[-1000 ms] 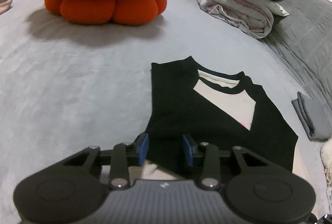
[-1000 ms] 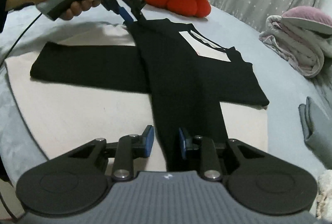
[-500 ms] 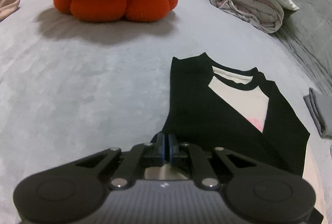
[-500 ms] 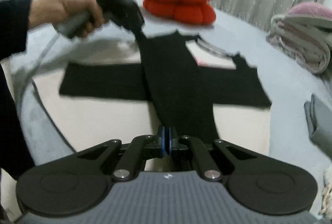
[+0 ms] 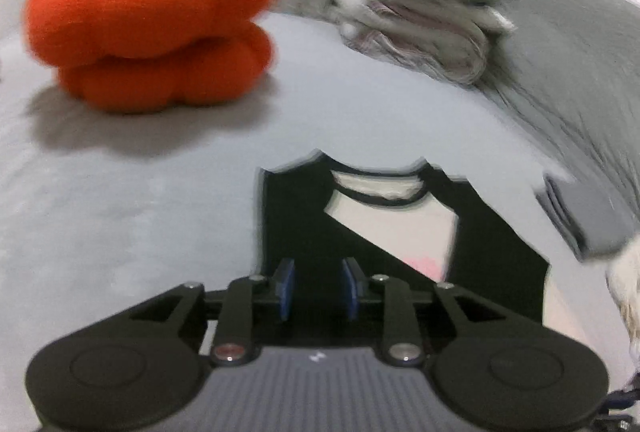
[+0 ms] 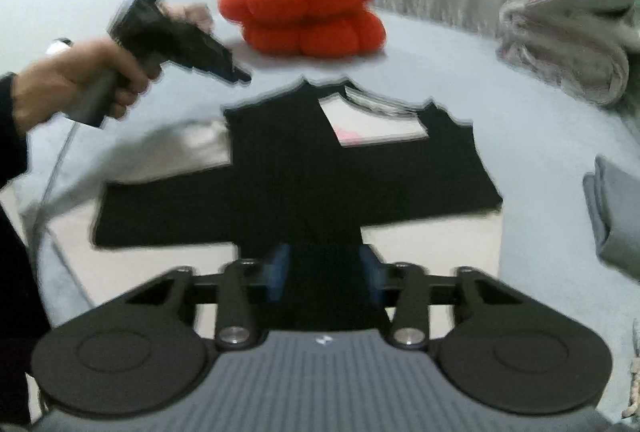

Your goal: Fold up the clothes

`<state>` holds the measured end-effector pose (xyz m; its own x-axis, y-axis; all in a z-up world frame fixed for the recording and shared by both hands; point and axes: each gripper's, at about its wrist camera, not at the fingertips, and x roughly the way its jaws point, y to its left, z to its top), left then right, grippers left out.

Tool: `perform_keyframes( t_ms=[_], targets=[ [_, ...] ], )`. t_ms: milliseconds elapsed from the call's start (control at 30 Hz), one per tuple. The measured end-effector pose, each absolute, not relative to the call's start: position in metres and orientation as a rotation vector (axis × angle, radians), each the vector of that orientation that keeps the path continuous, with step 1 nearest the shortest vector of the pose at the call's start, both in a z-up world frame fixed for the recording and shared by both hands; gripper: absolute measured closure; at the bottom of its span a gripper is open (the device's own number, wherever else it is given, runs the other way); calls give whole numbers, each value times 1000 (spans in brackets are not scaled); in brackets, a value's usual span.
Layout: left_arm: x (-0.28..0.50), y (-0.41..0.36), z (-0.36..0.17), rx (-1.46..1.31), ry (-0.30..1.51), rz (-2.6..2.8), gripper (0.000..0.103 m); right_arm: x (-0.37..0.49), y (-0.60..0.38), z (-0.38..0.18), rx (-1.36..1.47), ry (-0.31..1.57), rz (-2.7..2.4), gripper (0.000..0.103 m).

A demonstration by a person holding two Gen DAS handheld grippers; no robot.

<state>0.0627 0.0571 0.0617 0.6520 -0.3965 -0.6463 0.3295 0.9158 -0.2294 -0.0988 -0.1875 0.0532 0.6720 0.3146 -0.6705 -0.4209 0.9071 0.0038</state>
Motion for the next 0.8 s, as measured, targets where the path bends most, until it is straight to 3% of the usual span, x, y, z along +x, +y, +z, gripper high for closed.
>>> perform_keyframes(
  t_ms=[167,500,600,700,800],
  targets=[
    [70,37,30,10,845,-389,77,-103,-184,23,-199,783,398,94],
    [62,41,33,20,838,-374,78,-140,-233,26,-130,844,304,93],
    [59,40,36,25,835,-369,77,-145,-233,31,-132,864,295,92],
    [50,35,43,41,817,-380,73,-152,-230,39,-162,834,276,80],
    [35,24,52,48,778,-452,69,-160,-229,49,-146,747,299,80]
  ],
)
